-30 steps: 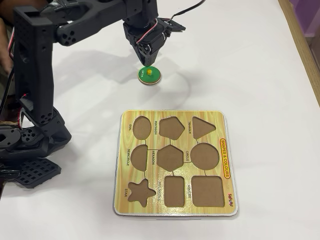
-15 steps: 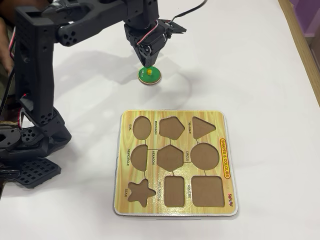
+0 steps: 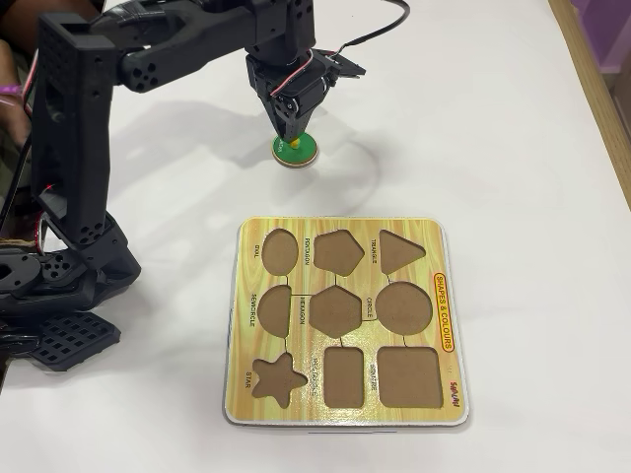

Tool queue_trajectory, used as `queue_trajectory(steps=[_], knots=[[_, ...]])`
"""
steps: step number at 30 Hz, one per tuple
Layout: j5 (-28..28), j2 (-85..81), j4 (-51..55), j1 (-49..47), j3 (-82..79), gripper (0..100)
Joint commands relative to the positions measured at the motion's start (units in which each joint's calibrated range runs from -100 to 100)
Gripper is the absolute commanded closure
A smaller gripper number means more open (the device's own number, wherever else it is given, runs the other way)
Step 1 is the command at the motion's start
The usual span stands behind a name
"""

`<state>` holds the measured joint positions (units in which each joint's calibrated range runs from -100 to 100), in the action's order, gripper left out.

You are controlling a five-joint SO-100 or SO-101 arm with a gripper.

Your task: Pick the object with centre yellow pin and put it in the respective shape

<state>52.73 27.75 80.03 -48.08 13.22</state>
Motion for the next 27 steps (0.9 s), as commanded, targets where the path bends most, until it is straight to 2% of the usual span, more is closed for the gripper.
queue_trajectory(steps=[1, 5, 10, 14, 27], knots=[[0.15, -0.89, -0.43, 0.82, 2.70, 96], [-0.01, -0.97, -0.43, 0.72, 2.79, 89], [0.15, -0.64, -0.78, 0.72, 2.79, 89], [0.15, -0.55, -4.93, 0.62, 2.43, 89], [0.15, -0.39, -4.32, -0.45, 1.80, 89]])
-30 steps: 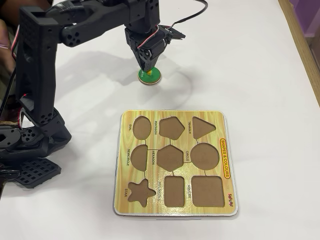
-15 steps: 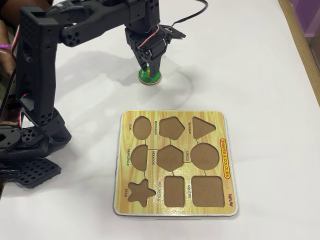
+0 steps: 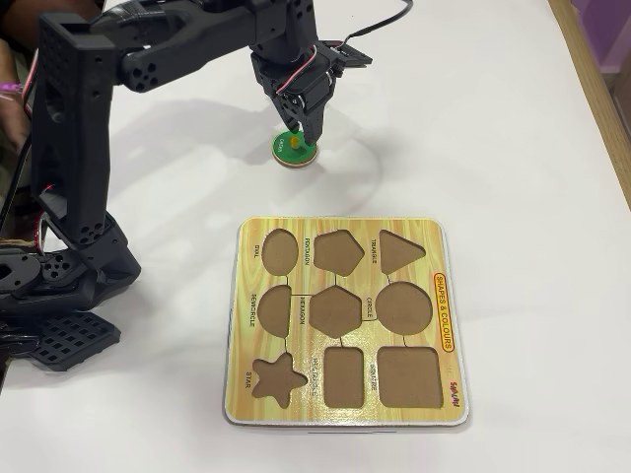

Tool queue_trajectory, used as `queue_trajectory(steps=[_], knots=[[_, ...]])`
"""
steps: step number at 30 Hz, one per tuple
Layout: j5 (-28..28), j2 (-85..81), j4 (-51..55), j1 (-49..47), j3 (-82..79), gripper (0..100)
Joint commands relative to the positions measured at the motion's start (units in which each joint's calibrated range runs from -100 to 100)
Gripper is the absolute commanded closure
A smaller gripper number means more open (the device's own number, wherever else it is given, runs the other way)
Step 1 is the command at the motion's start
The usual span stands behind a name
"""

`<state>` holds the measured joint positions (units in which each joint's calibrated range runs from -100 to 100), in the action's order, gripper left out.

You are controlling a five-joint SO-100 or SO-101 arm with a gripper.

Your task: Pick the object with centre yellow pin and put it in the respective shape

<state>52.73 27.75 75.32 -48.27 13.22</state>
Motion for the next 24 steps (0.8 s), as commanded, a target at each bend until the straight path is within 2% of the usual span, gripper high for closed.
queue_trajectory(steps=[1, 15, 20, 24], knots=[[0.15, 0.12, 0.39, -0.27, 1.80, 89], [0.04, 2.88, 0.39, -0.36, 1.89, 89], [0.09, 2.88, 0.39, -1.05, 1.89, 100], [-0.12, 2.88, 0.39, -1.24, 1.89, 99]])
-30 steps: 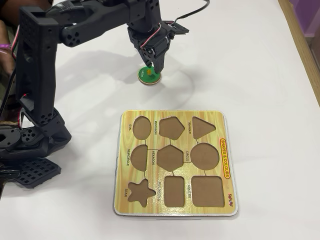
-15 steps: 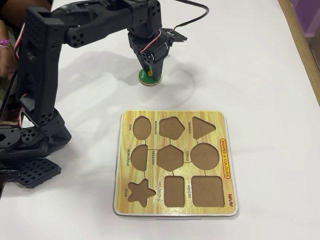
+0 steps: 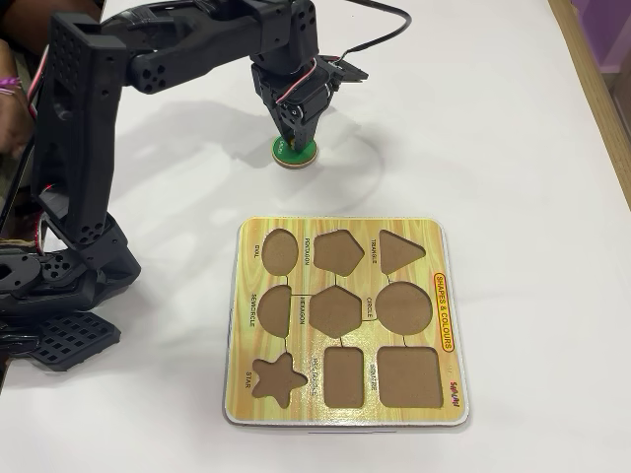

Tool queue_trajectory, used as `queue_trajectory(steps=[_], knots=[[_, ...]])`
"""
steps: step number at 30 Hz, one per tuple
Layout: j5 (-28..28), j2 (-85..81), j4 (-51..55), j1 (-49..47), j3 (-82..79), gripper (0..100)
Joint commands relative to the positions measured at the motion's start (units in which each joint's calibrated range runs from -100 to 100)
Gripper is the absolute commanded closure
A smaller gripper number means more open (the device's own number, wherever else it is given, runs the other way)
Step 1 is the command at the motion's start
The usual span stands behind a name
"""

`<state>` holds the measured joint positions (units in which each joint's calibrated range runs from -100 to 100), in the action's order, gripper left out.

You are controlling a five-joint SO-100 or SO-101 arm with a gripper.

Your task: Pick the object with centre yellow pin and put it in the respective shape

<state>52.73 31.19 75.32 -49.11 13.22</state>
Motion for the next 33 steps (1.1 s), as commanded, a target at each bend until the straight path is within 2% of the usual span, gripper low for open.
queue_trajectory(steps=[1, 11, 33], knots=[[-0.12, -0.64, 0.22, -0.40, 1.89, 99], [0.04, -4.57, -0.21, 3.99, 1.62, 99], [-0.48, -12.36, 0.13, 33.10, 1.62, 99]])
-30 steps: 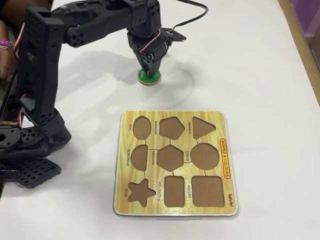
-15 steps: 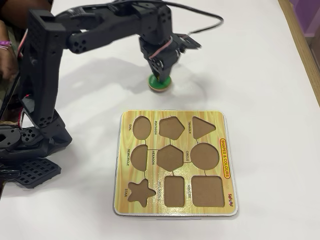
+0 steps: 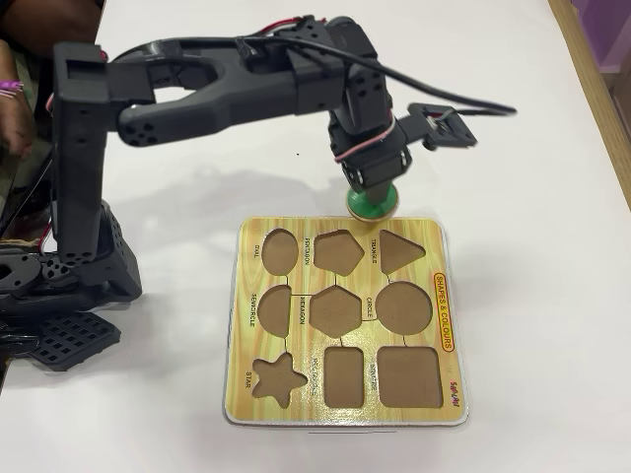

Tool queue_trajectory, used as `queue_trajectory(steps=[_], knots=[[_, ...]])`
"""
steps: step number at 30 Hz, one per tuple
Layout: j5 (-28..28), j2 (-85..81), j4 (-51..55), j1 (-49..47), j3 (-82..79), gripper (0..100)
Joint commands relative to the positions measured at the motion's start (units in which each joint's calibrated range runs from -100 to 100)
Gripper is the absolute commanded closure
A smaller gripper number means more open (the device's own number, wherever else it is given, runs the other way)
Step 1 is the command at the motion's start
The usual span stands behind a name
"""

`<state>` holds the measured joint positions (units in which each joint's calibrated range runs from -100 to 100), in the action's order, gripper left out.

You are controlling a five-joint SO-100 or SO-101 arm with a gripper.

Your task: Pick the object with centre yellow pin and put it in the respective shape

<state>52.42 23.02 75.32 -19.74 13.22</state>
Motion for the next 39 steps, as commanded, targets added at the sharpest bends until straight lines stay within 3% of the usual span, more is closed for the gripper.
queue_trajectory(steps=[1, 17, 37, 39], knots=[[-0.17, -4.36, 0.05, 5.09, 1.62, 99], [-0.17, -3.69, -0.47, 21.98, 1.62, 99], [-0.27, 3.67, -0.47, 22.86, 4.23, 99], [-2.31, 4.51, -0.47, 22.77, 6.29, 99]])
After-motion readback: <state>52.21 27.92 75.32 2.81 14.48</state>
